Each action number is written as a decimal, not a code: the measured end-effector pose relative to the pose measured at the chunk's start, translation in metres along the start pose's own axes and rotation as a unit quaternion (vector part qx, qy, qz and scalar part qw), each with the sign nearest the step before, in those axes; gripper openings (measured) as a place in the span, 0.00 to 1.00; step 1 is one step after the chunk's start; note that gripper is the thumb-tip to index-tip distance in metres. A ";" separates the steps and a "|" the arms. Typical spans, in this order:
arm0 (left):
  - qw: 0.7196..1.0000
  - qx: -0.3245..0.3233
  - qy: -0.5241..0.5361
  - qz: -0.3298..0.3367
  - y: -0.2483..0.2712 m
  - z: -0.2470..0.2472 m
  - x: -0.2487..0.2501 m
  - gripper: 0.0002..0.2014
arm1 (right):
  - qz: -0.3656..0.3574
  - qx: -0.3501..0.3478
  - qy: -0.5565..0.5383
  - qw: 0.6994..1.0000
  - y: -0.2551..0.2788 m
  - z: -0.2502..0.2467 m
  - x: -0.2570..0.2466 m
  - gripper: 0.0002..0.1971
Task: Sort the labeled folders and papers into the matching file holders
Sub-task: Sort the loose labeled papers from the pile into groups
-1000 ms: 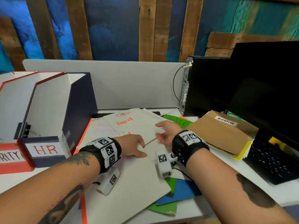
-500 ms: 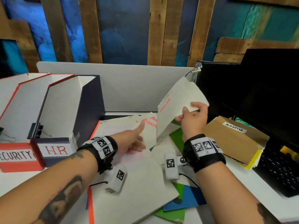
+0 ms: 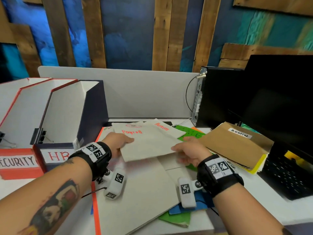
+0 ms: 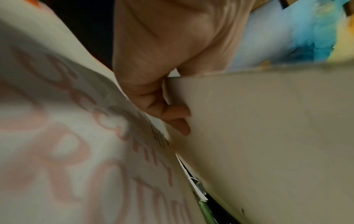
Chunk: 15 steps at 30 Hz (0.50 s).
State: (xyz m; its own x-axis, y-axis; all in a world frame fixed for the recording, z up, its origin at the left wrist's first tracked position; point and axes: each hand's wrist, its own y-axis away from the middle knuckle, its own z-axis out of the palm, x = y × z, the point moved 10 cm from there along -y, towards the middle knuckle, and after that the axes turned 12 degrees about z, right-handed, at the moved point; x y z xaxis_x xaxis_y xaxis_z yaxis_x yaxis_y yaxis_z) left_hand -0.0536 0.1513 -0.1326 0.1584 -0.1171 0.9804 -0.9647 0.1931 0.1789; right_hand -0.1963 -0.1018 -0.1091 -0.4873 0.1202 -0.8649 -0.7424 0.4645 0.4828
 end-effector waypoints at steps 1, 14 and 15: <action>0.999 0.003 -0.039 -0.009 0.003 -0.005 -0.003 0.17 | -0.014 0.042 0.008 0.999 -0.003 -0.009 -0.008 0.22; 0.955 0.002 -0.282 0.093 -0.001 -0.014 -0.007 0.36 | 0.102 0.001 -0.087 0.991 -0.116 0.017 -0.021 0.10; 0.953 0.000 -0.286 0.098 -0.001 -0.013 -0.007 0.36 | 0.091 -0.002 -0.049 0.995 -0.114 0.025 -0.022 0.11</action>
State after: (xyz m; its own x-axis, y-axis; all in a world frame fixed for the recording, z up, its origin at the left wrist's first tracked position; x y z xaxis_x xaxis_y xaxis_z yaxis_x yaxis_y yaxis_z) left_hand -0.0516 0.1643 -0.1390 -0.1656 -0.5906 0.7898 -0.9641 0.2655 -0.0036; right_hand -0.0890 -0.1355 -0.1488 -0.5669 0.2868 -0.7723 -0.6478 0.4239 0.6329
